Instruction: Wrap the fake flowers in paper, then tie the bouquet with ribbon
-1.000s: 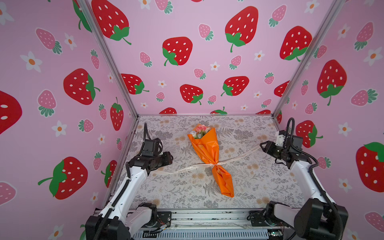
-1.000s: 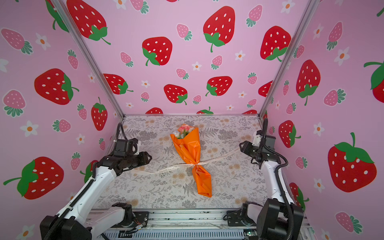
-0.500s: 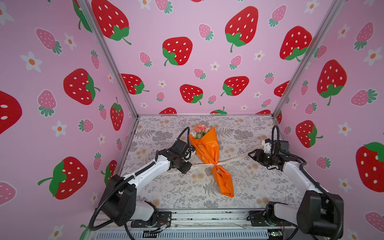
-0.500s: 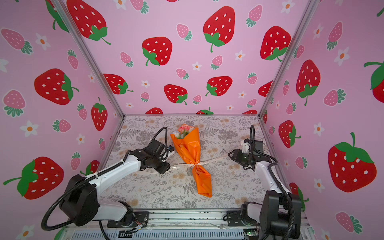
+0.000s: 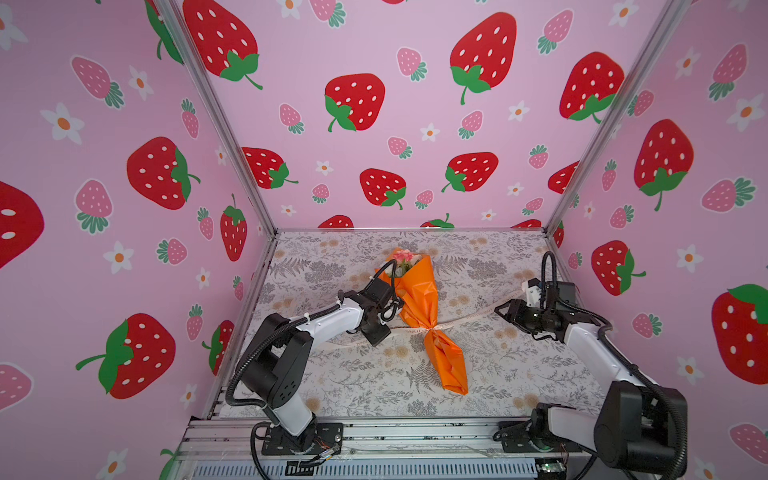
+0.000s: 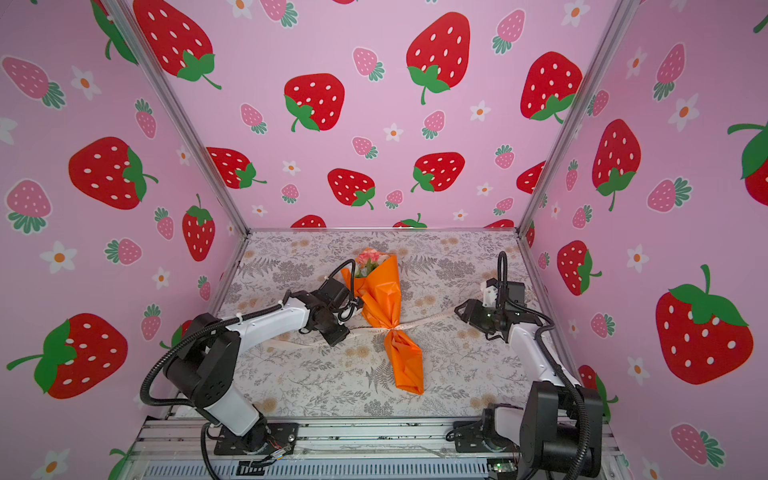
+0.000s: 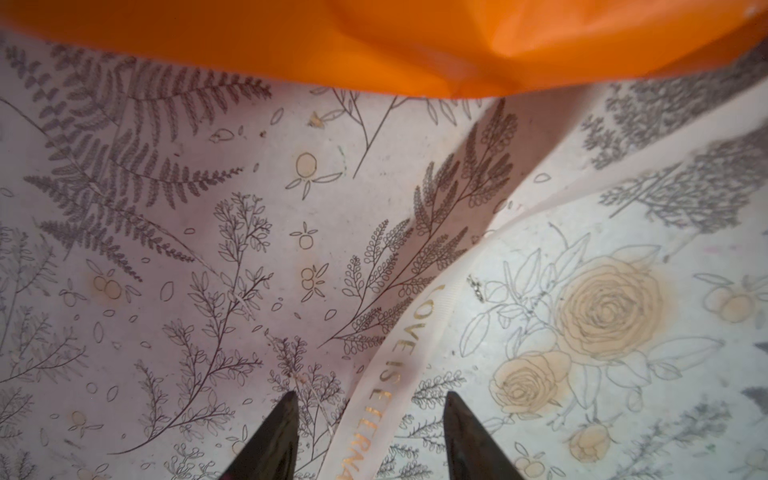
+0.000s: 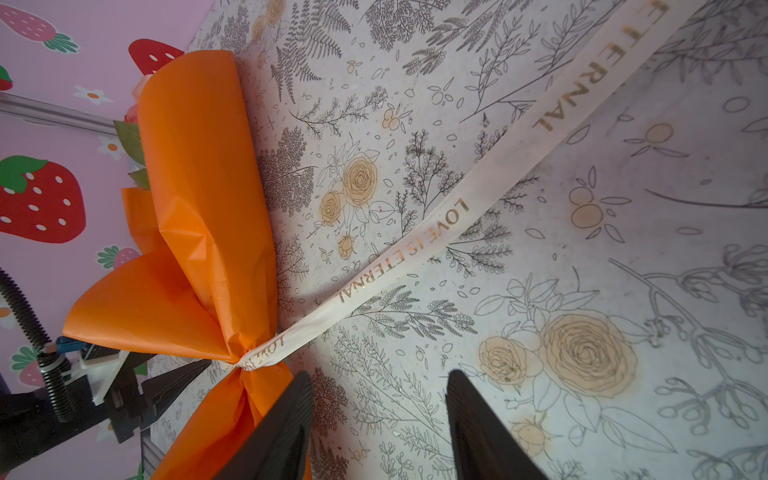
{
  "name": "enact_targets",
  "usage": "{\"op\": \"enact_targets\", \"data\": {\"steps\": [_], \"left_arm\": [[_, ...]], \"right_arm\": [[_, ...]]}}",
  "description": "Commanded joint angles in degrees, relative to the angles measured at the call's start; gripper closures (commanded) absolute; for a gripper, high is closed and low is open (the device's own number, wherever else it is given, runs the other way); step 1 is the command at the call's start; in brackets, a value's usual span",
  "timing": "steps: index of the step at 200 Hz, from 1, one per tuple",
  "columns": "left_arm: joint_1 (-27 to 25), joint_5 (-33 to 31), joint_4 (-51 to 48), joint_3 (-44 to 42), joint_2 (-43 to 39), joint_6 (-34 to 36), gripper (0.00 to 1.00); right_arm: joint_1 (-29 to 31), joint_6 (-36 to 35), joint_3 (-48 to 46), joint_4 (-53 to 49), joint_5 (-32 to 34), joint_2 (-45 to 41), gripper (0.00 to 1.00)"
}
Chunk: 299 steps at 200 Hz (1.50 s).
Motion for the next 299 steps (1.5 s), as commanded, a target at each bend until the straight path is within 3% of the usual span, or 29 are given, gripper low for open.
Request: {"op": "enact_targets", "data": {"steps": [1, 75, 120, 197, 257, 282, 299], "left_arm": [[-0.17, -0.55, -4.14, 2.74, 2.12, 4.08, 0.44], [0.82, -0.88, -7.62, 3.84, 7.19, 5.23, 0.49], [0.83, 0.34, -8.69, 3.42, 8.29, 6.06, 0.64], [-1.01, -1.99, -7.76, 3.14, 5.21, 4.26, 1.0], [-3.59, 1.93, -5.39, 4.94, -3.95, -2.19, 1.0], [-4.09, 7.15, -3.78, 4.55, -7.64, -4.37, 1.0], [-4.74, 10.42, -3.17, 4.7, -9.84, -5.53, 1.0]], "right_arm": [[0.17, -0.79, -0.81, -0.59, 0.63, -0.69, 0.45], [0.29, -2.11, -1.06, -1.39, 1.68, -0.27, 0.45], [0.27, -2.37, -1.58, -1.61, 2.07, -0.54, 0.45], [0.33, -2.46, -2.13, -2.13, 2.81, -2.11, 0.45], [0.25, -1.67, -1.94, -1.28, 0.44, -3.43, 0.45], [0.87, -1.89, -2.13, 1.86, -4.76, -5.26, 0.45], [3.43, -3.03, -1.67, 3.79, -4.81, -7.15, 0.45]]}}
